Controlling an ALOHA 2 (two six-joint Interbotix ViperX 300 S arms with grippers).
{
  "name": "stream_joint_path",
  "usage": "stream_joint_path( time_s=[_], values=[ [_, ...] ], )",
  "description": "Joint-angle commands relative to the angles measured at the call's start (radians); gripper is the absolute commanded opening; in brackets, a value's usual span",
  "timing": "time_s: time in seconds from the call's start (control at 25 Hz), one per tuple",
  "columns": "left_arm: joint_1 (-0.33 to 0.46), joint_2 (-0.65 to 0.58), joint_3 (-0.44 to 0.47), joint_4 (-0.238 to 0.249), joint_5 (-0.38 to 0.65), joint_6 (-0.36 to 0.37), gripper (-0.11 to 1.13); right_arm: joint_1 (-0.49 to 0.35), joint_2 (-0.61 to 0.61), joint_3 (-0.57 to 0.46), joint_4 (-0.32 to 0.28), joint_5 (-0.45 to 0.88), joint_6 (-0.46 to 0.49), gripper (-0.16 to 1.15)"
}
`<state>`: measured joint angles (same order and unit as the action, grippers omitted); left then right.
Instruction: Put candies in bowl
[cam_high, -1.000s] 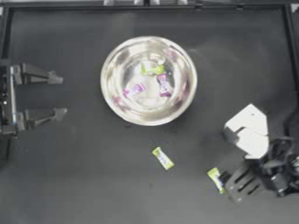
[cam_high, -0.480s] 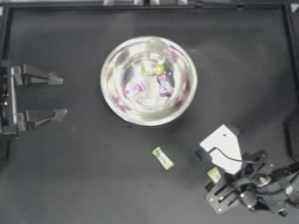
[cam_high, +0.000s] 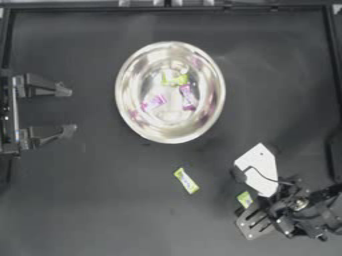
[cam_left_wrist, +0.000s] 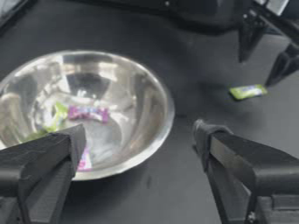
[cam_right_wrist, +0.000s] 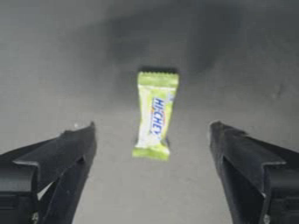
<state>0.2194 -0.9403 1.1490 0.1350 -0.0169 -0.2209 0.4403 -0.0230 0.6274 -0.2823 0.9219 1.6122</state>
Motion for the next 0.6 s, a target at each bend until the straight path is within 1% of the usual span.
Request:
stream_joint_path(
  time_s=[0.04,0.32,0.6],
  values=[
    [0.003,0.003,-0.017,0.0,-0.008,0.0,1.03,-0.003,0.014,-0.006,-0.003,-0.02,-0.003,1.02],
    [0.002,0.006,-0.021,-0.002,-0.008,-0.002,1.03,-0.017,0.038,0.009,-0.002,-0.061,-0.008,1.02],
    [0.003,0.006,-0.021,-0.002,-0.008,-0.002,1.03,-0.031,0.066,0.014,-0.006,-0.071,-0.015,1.02]
  ],
)
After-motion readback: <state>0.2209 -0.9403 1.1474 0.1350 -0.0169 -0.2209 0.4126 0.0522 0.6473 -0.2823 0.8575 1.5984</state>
